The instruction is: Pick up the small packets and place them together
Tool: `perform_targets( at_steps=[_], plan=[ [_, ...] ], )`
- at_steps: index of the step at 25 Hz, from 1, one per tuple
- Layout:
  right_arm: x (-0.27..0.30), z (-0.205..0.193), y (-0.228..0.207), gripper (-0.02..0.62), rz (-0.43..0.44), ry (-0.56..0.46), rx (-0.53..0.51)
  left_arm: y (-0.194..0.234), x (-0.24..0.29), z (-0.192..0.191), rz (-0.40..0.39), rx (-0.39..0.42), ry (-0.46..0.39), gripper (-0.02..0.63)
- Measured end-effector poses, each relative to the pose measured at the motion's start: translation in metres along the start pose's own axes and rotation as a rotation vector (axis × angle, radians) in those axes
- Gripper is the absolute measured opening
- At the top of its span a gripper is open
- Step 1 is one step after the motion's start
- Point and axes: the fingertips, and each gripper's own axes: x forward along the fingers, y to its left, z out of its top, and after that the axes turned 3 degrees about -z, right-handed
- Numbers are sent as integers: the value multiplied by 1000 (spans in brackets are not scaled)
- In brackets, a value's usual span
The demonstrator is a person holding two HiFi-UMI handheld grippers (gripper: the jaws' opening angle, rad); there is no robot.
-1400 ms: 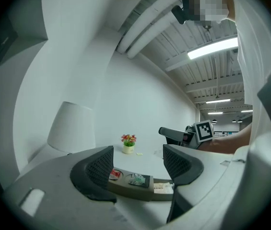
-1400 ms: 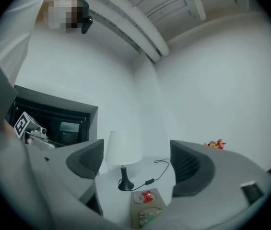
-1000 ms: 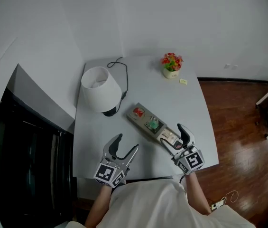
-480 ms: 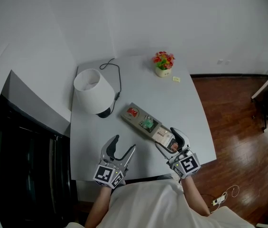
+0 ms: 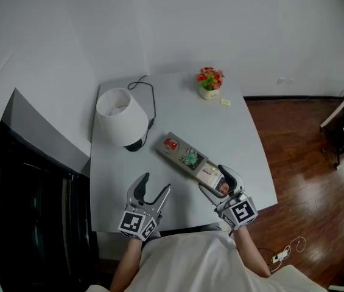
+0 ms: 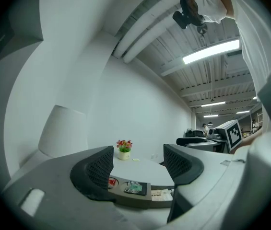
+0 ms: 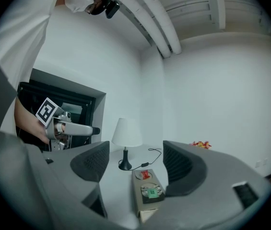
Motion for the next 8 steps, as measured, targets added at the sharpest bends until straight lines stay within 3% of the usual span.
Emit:
perform_targets(
  at_steps=[8],
  plan=[
    [5, 2, 37, 364, 30, 20, -6, 4, -17, -7, -16, -10, 14, 313]
  ],
)
